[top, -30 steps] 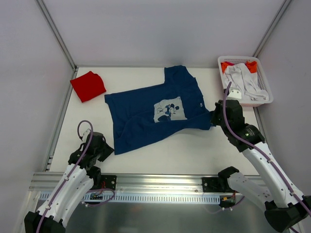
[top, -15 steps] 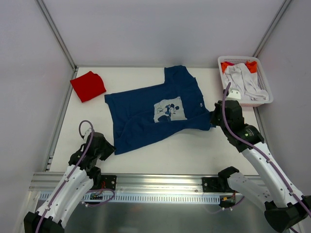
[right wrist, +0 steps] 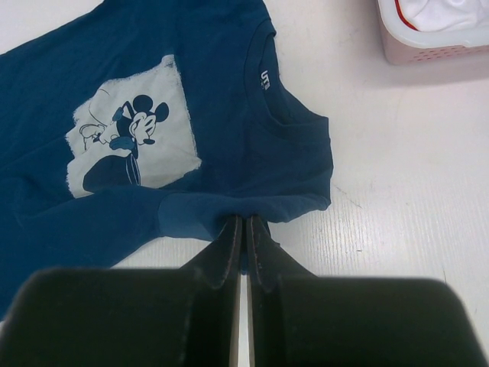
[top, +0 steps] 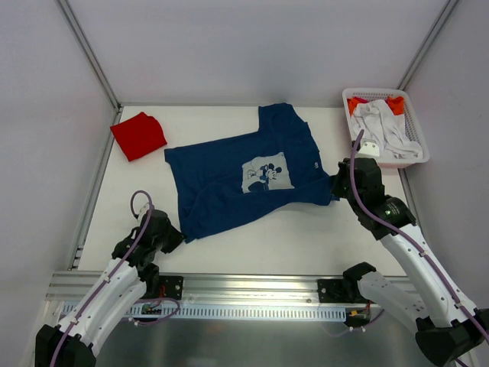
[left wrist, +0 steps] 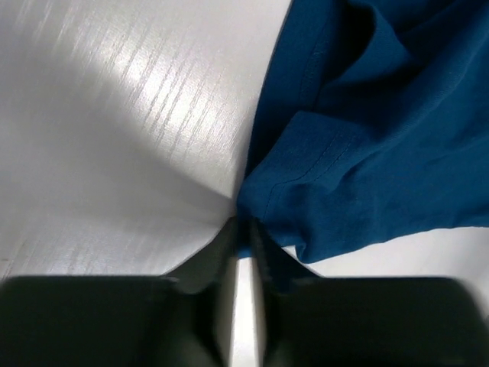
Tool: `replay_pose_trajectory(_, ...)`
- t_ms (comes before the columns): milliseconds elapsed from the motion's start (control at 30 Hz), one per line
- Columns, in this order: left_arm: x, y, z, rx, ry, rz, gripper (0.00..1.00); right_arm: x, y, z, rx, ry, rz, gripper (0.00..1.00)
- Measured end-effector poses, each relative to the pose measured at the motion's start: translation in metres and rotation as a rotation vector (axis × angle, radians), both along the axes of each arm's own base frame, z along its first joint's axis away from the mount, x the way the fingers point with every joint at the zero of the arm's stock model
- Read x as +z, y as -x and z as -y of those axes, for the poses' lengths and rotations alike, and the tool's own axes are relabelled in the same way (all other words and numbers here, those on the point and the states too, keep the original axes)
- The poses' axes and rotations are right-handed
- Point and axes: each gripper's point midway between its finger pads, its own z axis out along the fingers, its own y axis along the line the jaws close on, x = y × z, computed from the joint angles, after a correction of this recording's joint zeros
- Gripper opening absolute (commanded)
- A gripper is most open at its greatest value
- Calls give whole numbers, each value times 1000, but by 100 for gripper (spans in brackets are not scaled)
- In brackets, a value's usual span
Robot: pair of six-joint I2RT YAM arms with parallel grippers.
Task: Fold and stack the t-shirts
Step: Grap the side of the flattened tshirt closest away from the robot with both arms
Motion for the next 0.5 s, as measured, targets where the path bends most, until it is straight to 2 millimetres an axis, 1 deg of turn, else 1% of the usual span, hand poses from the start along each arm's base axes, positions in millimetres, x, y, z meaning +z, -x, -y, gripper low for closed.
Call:
replay_pose_trajectory(33, 0, 0, 0, 5, 6, -2, 0, 0, 0, 0, 0, 0, 0, 0)
replay_pose_trajectory(200, 0, 0, 1, 4, 6, 0, 0, 0, 0, 0, 0, 0, 0, 0)
replay_pose_trajectory(267, 4, -2, 1, 2, 7, 7, 0, 0, 0, 0, 0, 0, 0, 0)
replay_pose_trajectory(333, 15, -7, 3, -1, 13, 30, 0, 0, 0, 0, 0, 0, 0, 0)
replay_pose_trajectory(400, 30, -14, 5, -4, 23, 66, 0, 0, 0, 1, -1, 0, 2, 0)
replay_pose_trajectory(500, 64, -27, 10, -15, 43, 149, 0, 1, 0, 1, -4, -1, 4, 0)
